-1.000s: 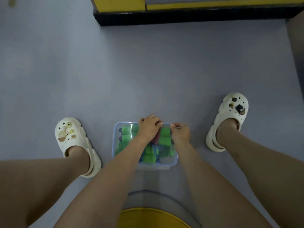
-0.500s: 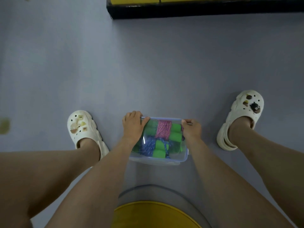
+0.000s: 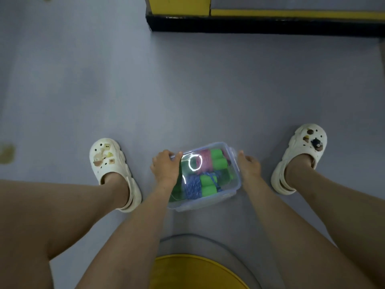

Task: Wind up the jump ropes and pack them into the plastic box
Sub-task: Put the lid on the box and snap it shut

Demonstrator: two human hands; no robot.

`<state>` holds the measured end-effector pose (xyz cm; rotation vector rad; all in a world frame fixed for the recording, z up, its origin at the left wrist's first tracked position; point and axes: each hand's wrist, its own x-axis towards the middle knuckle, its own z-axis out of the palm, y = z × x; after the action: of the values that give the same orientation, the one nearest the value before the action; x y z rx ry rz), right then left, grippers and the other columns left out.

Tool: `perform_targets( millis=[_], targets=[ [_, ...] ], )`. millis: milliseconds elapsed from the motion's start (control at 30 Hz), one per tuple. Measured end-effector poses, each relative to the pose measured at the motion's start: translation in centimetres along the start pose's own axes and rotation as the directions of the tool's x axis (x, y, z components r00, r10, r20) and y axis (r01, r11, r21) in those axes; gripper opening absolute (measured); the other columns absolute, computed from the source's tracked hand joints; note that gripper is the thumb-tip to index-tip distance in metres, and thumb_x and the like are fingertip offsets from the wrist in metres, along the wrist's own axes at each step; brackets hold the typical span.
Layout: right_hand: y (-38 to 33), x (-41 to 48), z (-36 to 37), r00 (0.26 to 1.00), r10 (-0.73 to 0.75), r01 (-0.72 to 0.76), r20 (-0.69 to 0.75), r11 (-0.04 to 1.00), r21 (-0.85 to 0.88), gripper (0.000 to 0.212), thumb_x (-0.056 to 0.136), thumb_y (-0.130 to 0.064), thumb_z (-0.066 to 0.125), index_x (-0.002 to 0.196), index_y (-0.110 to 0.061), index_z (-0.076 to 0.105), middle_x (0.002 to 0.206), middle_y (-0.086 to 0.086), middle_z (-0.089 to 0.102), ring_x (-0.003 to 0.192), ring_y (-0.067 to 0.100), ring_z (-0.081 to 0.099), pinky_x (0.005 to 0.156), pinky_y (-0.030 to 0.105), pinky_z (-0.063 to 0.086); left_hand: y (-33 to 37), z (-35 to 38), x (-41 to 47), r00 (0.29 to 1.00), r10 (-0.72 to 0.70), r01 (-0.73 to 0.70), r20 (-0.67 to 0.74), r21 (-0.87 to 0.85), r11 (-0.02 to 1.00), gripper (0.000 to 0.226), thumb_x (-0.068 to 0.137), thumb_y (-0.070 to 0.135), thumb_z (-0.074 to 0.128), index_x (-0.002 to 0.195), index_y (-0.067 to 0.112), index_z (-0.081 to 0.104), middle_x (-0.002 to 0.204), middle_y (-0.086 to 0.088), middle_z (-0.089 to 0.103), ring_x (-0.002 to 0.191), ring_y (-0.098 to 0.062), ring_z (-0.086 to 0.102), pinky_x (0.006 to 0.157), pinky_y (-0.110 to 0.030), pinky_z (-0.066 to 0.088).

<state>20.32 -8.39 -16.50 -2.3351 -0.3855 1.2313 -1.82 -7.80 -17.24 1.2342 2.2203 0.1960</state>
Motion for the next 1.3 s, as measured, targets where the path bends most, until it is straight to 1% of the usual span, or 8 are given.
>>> perform_targets(
  millis=[133,367,567,700,1000,1067,1167,1300],
  targets=[
    [-0.1,-1.5,-1.3,0.998,-0.018,0.016,0.064,0.999,0.039,0.048,0.094,-0.039,0.053,0.106,0.006,0.065,0.102,0.016,0.062,0.091,0.022,0.053,0.093,0.038,0.044,-1.6,-0.5,-2.2,0.975,-0.22,0.222,0.038,-0.078,0.972,0.04,0.091,0.049,0.05,0.097,0.012,0.064,0.107,-0.013,0.065,0.106,-0.035,0.055,0.095,-0.043,0.039],
    [0.2,-4.2,0.0,0.991,-0.057,0.039,0.122,0.988,0.147,0.026,0.084,-0.001,0.066,0.108,0.009,0.061,0.102,0.028,0.064,0.082,0.022,0.054,0.061,0.027,0.047,-3.7,-1.5,-4.4,0.982,-0.068,0.076,0.179,-0.043,0.996,0.04,0.096,0.036,0.05,0.07,0.005,0.053,0.08,-0.019,0.062,0.072,-0.029,0.053,0.061,-0.03,0.03],
    [0.6,-3.9,0.3,0.992,-0.117,0.113,0.049,0.991,0.075,0.026,0.088,-0.012,0.063,0.107,0.006,0.065,0.091,0.014,0.065,0.082,0.018,0.054,0.074,0.029,0.044,-1.4,-1.3,-3.8,0.967,0.192,-0.169,0.166,-0.143,0.975,0.021,0.092,0.007,0.053,0.106,0.003,0.068,0.106,-0.013,0.056,0.099,-0.026,0.053,0.08,-0.022,0.034],
    [0.5,-3.1,0.0,0.992,-0.117,0.109,0.043,0.981,0.158,0.029,0.091,-0.005,0.059,0.115,0.011,0.061,0.094,0.01,0.058,0.086,0.019,0.051,0.048,0.006,0.04,1.5,-0.8,-2.3,0.944,0.24,-0.213,0.225,-0.139,0.967,0.027,0.096,0.03,0.051,0.111,0.01,0.063,0.109,-0.008,0.053,0.101,-0.023,0.05,0.083,-0.03,0.04],
    [1.0,-0.9,1.0,1.0,0.01,-0.015,0.022,0.968,0.25,0.02,0.085,-0.006,0.068,0.101,0.004,0.066,0.083,0.012,0.061,0.061,0.016,0.051,0.062,0.026,0.045,6.1,1.3,0.4,0.962,0.161,-0.066,0.222,-0.382,0.922,0.028,0.094,0.027,0.054,0.115,0.011,0.064,0.115,-0.009,0.065,0.106,-0.027,0.059,0.092,-0.033,0.044],
    [1.0,-0.6,1.1,0.999,0.026,-0.034,0.035,0.967,0.253,0.005,0.084,-0.007,0.069,0.087,-0.005,0.065,0.068,0.008,0.057,0.057,0.014,0.048,0.057,0.024,0.042,5.8,1.7,0.7,0.963,0.142,-0.033,0.229,-0.424,0.905,0.025,0.092,0.028,0.057,0.111,0.015,0.067,0.112,-0.006,0.067,0.104,-0.024,0.061,0.094,-0.035,0.047],
    [1.2,0.0,1.3,0.999,0.018,-0.027,0.039,0.97,0.24,0.025,0.082,-0.007,0.071,0.064,-0.017,0.057,0.058,0.002,0.051,0.053,0.011,0.045,0.053,0.021,0.037,5.6,2.0,0.9,0.965,0.114,0.013,0.236,-0.477,0.879,0.019,0.09,0.029,0.06,0.102,0.018,0.07,0.103,-0.004,0.07,0.097,-0.021,0.063,0.092,-0.037,0.049],
    [1.4,-0.2,1.2,0.999,0.021,-0.032,0.046,0.966,0.258,0.029,0.081,-0.007,0.071,0.061,-0.02,0.056,0.057,0.001,0.052,0.05,0.01,0.044,0.046,0.018,0.037,6.7,1.8,1.4,0.963,0.096,0.064,0.252,-0.561,0.825,0.01,0.09,0.016,0.063,0.096,0.012,0.07,0.096,-0.006,0.07,0.087,-0.016,0.061,0.082,-0.025,0.048]
  ],
)
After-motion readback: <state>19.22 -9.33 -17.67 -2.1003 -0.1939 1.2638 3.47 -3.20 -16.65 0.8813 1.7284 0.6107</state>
